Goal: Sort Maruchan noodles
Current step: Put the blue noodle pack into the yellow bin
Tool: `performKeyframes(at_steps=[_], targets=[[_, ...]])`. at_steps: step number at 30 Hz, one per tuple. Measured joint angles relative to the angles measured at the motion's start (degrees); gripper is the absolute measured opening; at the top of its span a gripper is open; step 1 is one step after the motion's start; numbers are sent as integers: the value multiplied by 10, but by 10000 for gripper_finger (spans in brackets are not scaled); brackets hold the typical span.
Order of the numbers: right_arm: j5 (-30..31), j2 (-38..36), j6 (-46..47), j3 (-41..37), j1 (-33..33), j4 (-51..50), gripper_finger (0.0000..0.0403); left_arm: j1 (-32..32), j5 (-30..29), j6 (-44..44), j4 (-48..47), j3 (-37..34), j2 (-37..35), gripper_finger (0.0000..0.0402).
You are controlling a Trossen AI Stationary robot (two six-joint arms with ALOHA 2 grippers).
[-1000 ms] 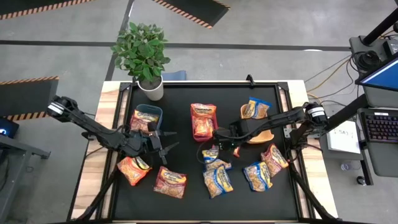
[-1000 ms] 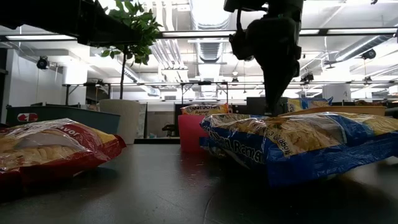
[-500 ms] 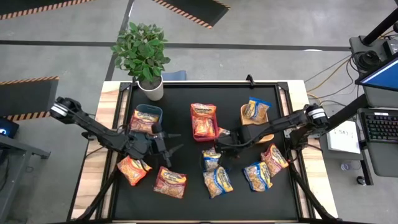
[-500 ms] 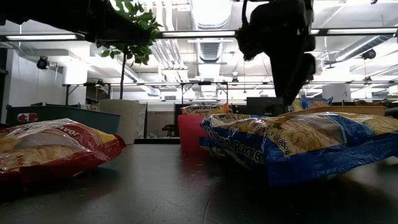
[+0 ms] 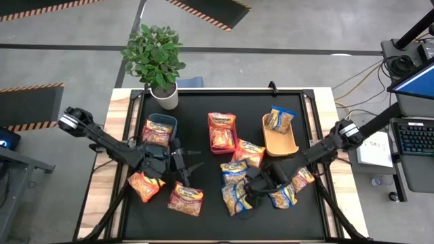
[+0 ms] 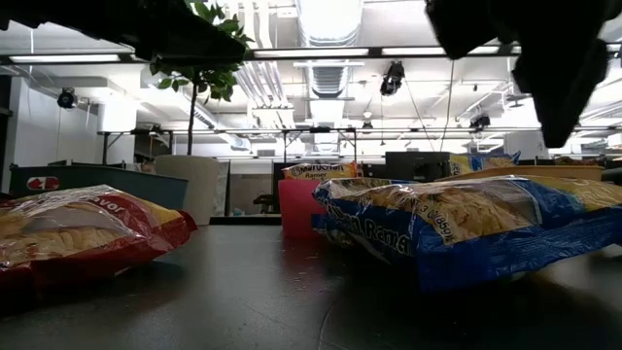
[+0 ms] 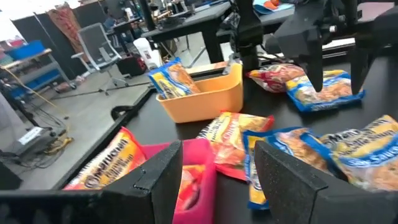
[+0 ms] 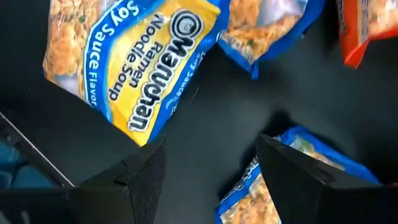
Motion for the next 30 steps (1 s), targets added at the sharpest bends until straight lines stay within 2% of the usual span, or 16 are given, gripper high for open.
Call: performKeyframes(at_steps=[3, 7, 11, 18, 26, 30], targets=[[42, 0, 30, -6, 20, 2, 236, -5, 15, -29, 1, 0, 15, 182], [97, 0, 44, -23, 29, 7, 237, -7, 63, -81, 14, 0, 45, 182], [151, 0, 39, -54, 28, 35, 237, -8, 67, -100, 61, 0, 96, 182], [165, -10, 31, -140, 31, 151, 238, -9, 72, -105, 109, 50, 210, 180], [251, -67, 80, -239, 32, 292, 238, -3, 52, -93, 110, 105, 307, 158], [283, -69, 94, -274, 32, 353, 238, 7, 49, -93, 114, 117, 336, 146]])
